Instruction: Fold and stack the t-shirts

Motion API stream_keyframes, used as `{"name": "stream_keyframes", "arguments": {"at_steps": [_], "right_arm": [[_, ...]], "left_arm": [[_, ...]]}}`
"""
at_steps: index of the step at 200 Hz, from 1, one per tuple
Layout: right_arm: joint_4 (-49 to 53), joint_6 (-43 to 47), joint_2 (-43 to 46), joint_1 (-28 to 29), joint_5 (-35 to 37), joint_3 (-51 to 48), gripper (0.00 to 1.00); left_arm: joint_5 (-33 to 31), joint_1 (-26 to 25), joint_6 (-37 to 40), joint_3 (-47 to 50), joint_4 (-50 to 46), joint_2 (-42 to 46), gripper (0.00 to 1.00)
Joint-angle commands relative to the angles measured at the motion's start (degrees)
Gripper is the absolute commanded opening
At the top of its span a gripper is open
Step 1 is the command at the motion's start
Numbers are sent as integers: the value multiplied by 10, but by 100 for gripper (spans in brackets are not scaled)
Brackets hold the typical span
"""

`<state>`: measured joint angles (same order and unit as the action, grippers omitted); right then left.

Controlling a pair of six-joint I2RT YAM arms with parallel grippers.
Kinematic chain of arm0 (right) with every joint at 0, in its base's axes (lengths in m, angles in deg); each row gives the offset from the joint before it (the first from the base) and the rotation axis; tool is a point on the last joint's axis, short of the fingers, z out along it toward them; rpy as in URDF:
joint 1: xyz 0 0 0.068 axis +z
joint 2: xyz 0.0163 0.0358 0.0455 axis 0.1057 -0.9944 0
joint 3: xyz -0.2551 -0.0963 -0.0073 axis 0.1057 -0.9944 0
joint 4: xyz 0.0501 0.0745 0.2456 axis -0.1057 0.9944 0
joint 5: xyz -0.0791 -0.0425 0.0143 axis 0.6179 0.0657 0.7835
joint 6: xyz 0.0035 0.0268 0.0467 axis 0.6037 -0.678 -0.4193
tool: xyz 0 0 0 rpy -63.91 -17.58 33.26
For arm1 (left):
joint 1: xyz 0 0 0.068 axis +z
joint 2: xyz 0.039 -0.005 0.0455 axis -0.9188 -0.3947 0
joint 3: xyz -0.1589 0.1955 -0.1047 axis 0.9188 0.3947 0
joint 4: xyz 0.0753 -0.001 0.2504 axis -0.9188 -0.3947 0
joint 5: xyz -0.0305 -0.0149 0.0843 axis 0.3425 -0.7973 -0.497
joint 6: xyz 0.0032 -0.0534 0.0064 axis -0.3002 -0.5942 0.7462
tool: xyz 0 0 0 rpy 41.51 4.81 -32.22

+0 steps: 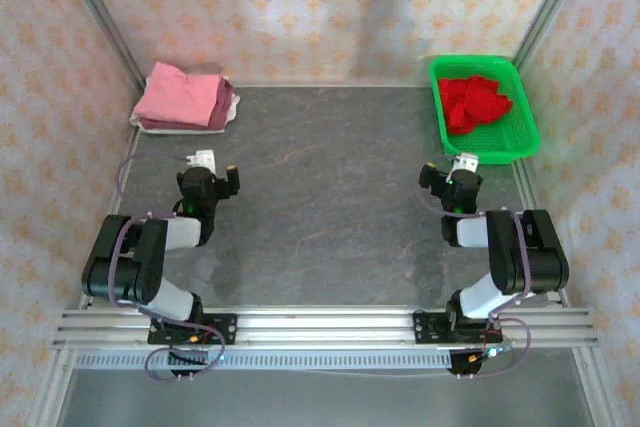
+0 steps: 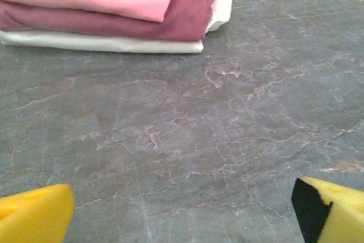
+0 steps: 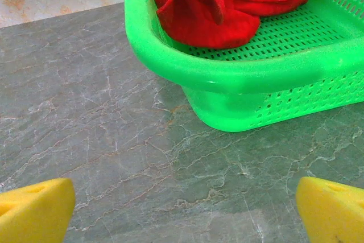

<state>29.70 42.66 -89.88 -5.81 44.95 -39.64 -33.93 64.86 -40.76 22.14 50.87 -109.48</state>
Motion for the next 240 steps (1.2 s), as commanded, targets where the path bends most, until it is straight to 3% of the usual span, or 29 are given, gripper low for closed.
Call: {"name": "stream_keyframes", "arguments": {"at_steps": [1,85,93,113,128,153,167,179,191,213,240], "right_arm": [[-4,4,-2,-3,-8,11,99],[-8,3,1,-3,-5,9,100],[-4,11,19,7,15,7,96],[175,32,155,63,98,51,96],[288,-16,222,66,84,108,96],[463,-91,211,66,96,262,98],[603,-146,124,39,87,401,98],[703,-202,44,-12,29,515,95],[745,-211,-23,-51,-15,597,97],[834,-185,-146,-79,20,746,98],[932,-182,-305,-116,-28,916,96]], "left_arm": [[-11,-5,4,-12,-3,4,100],[-10,-5,4,-10,0,5,100],[-3,-5,9,-11,-1,14,100],[-60,-40,29,-33,-111,117,100],[-83,-63,-5,-42,-161,218,100],[-54,-106,-66,-154,-264,274,100],[-55,-163,-34,-277,-354,206,99],[-39,-210,-9,-402,-443,119,99],[-4,-246,5,-512,-509,25,99],[65,-300,19,-678,-592,-129,99],[107,-348,18,-874,-679,-301,99]]}}
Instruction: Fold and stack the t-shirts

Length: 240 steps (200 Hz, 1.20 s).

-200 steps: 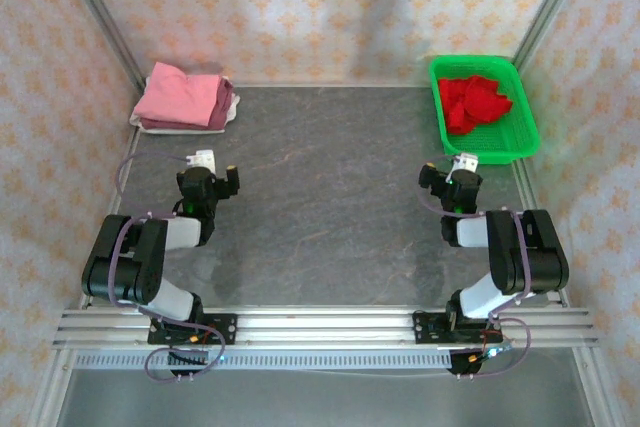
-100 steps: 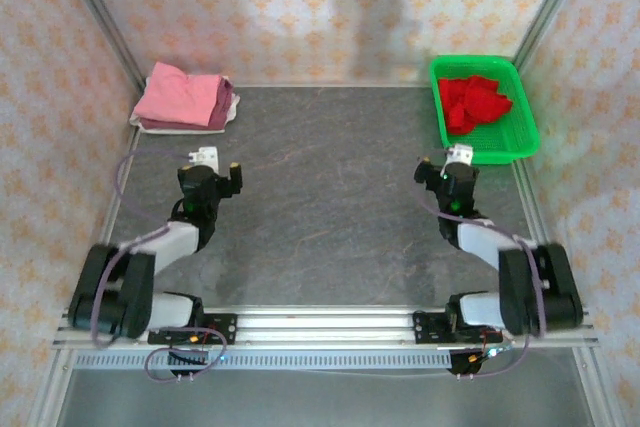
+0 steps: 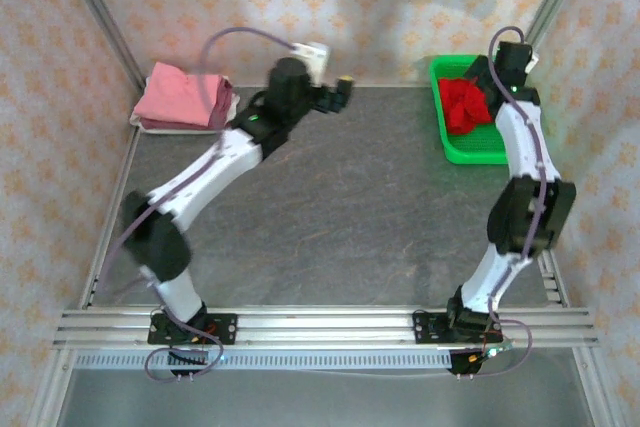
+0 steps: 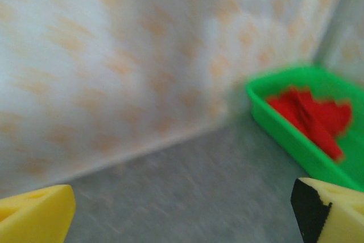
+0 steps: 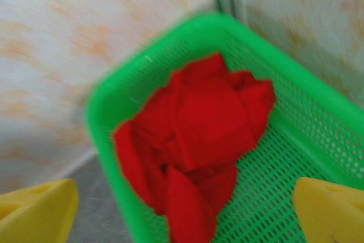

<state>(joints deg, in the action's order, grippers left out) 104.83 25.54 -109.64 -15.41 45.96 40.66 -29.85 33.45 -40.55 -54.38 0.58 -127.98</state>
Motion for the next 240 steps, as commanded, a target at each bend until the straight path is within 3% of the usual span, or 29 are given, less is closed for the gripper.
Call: {"name": "stream_keyframes", "arguments": {"at_steps": [1,37,68,88,102,110,135,188,223,240], "right_arm": [[184,-10,-114,-20,-40,121,96],[312,-5,-322,-28,-110,376,96],[304,-26,-396,-28,-166,445,76],[281,-36,-401,-28,-167,440,44],[272,-39,-399,-28,-168,441,9],[269,-40,-392,-28,-170,443,0],[271,-38,-332,-25,-155,431,0],[195,-8,-58,17,-68,292,0],[195,74,71,102,39,295,0],[184,130,114,172,86,303,0]], "left_arm": [[67,-36,16,-115,-178,-121,99],[94,-70,2,-200,-180,-204,100],[85,-76,-10,-142,-152,-176,99],[79,-75,-18,-75,-121,-134,99],[75,-76,-25,-31,-94,-103,99],[73,-76,-32,-2,-74,-83,99],[86,-76,-50,52,-25,-21,99],[89,-75,-59,145,84,123,100],[71,-76,-39,194,119,225,100],[78,-75,-17,213,124,265,100]]}}
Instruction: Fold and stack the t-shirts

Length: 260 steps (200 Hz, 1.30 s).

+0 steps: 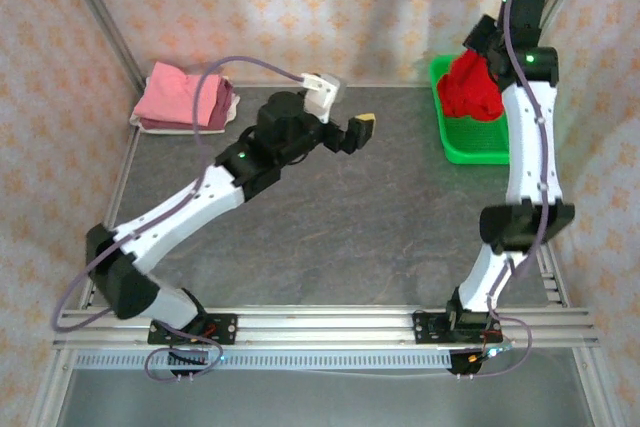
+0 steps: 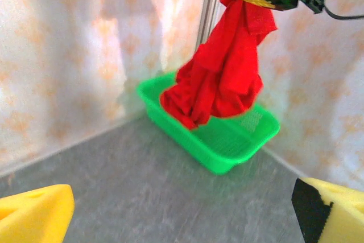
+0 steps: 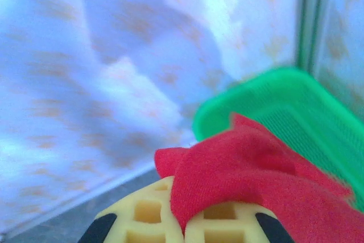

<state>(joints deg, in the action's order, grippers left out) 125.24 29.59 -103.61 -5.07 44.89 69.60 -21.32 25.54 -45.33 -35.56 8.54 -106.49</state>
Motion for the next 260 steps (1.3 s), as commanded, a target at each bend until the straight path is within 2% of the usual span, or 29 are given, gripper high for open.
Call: {"name": "stream_keyframes", "arguments": {"at_steps": [1,52,73,93,103,107,121,126,134,139,149,160,166,180,194,208,222,243,260], "right_arm": [[-21,93,56,72,100,15,0],[-35,225,89,300,219,78,0],[-28,191,92,346,222,64,0],[-75,121,110,359,214,-43,0],[-120,86,115,358,223,-119,0],[-138,74,115,358,229,-150,1],[-188,20,103,345,230,-237,14],[-200,-1,95,336,214,-259,23],[-214,-29,79,324,187,-287,42],[-215,-44,68,314,180,-300,49],[-215,-64,53,299,176,-320,53],[-226,-70,50,287,167,-348,56],[-230,-70,53,283,163,-362,57],[-240,-56,68,282,149,-398,58],[-240,-55,78,281,121,-432,59],[-239,-61,80,281,70,-469,59],[-244,-86,73,282,2,-508,59],[-308,-138,47,288,-131,-571,59],[-339,-166,29,300,-151,-600,59]], "left_arm": [[-8,4,33,25,44,51,100],[-46,4,71,90,39,134,100],[-51,6,76,123,37,158,100],[-51,15,83,167,36,177,97],[-53,30,74,198,43,184,89],[-49,40,65,210,45,184,80],[-22,88,23,254,49,182,42],[-14,105,7,275,59,179,39],[-2,131,-13,308,76,170,39],[3,143,-20,329,85,162,38],[-1,160,-26,360,95,143,34],[2,172,-29,379,92,118,10],[3,174,-27,385,86,108,5],[11,174,-20,387,70,88,8],[20,173,-22,385,60,72,35],[32,173,-22,377,53,57,40],[46,173,-19,367,54,30,62],[97,173,-20,327,43,-33,65],[146,160,-34,294,47,-85,64]]}}
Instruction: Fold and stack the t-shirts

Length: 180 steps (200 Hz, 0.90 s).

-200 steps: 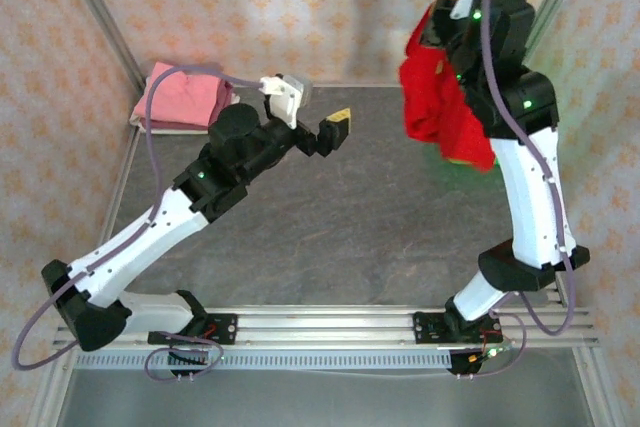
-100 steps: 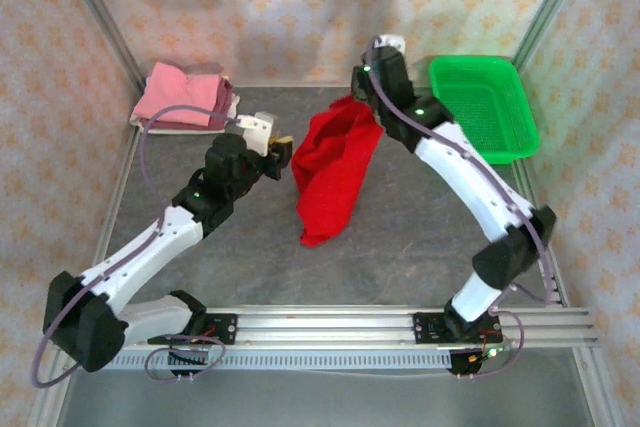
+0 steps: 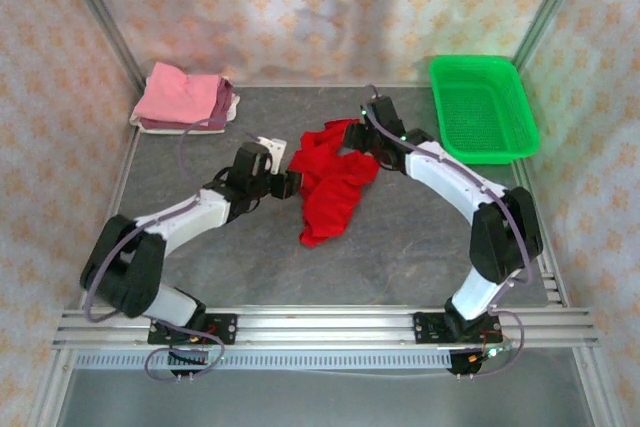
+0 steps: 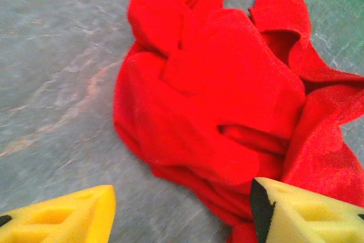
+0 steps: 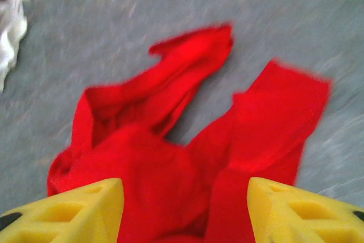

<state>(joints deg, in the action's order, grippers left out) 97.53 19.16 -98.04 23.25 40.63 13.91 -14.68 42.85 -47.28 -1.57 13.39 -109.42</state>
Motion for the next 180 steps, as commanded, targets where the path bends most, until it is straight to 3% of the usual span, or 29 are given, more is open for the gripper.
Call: {"name": "stream_keyframes", "arguments": {"at_steps": [1,23,38,67,86,98,125,180], "right_arm": [[-63,-63,-27,17,-108,-45,59],[-75,-77,-27,16,-74,-68,57],[-74,-80,-9,5,-47,-80,57],[-82,-66,22,-24,-25,-90,57],[-74,-48,27,-33,-19,-84,57],[-77,-42,31,-35,-15,-85,57],[-97,-43,39,-37,-8,-102,58],[-107,-4,59,-41,17,-130,59]], "left_arm": [[82,-14,-15,-49,-2,-58,64],[121,-52,-35,-59,17,-97,62],[135,-72,-66,-47,44,-110,51],[128,-100,-98,-21,45,-117,45],[106,-105,-106,7,44,-106,28],[83,-105,-99,15,27,-88,12],[15,-104,-90,28,-6,-20,0],[-54,-102,-56,33,-98,120,0]]}}
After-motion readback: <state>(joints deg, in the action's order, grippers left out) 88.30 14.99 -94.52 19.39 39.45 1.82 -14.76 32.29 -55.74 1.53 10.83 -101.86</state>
